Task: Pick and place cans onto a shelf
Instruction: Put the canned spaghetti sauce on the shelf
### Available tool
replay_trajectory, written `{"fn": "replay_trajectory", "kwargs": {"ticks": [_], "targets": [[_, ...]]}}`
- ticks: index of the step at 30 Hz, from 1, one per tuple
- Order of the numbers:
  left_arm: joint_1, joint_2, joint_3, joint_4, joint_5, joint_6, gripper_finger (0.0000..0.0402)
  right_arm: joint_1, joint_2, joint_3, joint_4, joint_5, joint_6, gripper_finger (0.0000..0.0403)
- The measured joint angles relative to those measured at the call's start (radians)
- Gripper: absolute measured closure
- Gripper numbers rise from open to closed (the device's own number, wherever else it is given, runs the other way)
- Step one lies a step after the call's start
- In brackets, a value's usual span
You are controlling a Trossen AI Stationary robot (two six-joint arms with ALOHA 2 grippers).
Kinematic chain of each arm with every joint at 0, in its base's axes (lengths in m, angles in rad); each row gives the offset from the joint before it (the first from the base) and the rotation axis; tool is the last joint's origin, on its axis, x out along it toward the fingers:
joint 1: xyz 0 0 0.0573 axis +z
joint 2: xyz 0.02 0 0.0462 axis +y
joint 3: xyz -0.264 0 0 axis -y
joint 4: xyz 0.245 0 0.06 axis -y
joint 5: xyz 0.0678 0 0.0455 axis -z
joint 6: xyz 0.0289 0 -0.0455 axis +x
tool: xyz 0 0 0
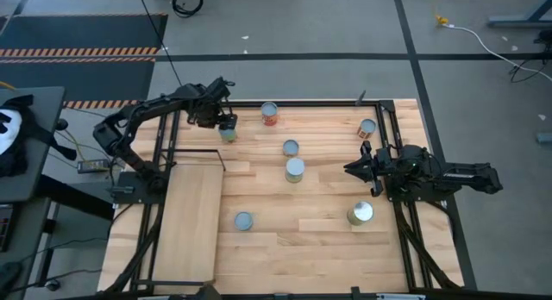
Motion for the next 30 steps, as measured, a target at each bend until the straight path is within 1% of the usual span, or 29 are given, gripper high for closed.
{"fn": "replay_trajectory", "kwargs": {"ticks": [4,8,12,16,23,24,27,30], "targets": [[-0.001,-0.008,-0.063,0.064,-0.011,-0.098,0.0181,0.000,0.000,0.000,0.000,0.000,0.000,0.0337],[-0.002,-0.007,-0.073,0.087,-0.017,-0.157,0.0188,0.000,0.000,0.000,0.000,0.000,0.000,0.0337],[-0.011,-0.003,-0.075,0.165,-0.027,-0.215,0.0206,0.000,0.000,0.000,0.000,0.000,0.000,0.0337],[-0.021,-0.002,-0.077,0.200,-0.034,-0.249,0.0252,0.000,0.000,0.000,0.000,0.000,0.000,0.0337],[-0.021,-0.002,-0.077,0.221,-0.038,-0.266,0.0374,0.000,0.000,0.000,0.005,0.000,-0.009,0.0337],[-0.022,-0.001,-0.077,0.230,-0.039,-0.261,0.0385,0.000,0.000,0.000,0.017,0.000,-0.021,0.0337],[-0.026,-0.014,-0.076,0.224,-0.012,-0.255,0.0388,0.000,0.000,0.000,0.048,0.000,-0.050,0.0337],[-0.043,-0.032,-0.033,0.184,0.023,-0.250,0.0387,0.000,0.000,0.000,0.116,0.000,-0.049,0.0337]]}}
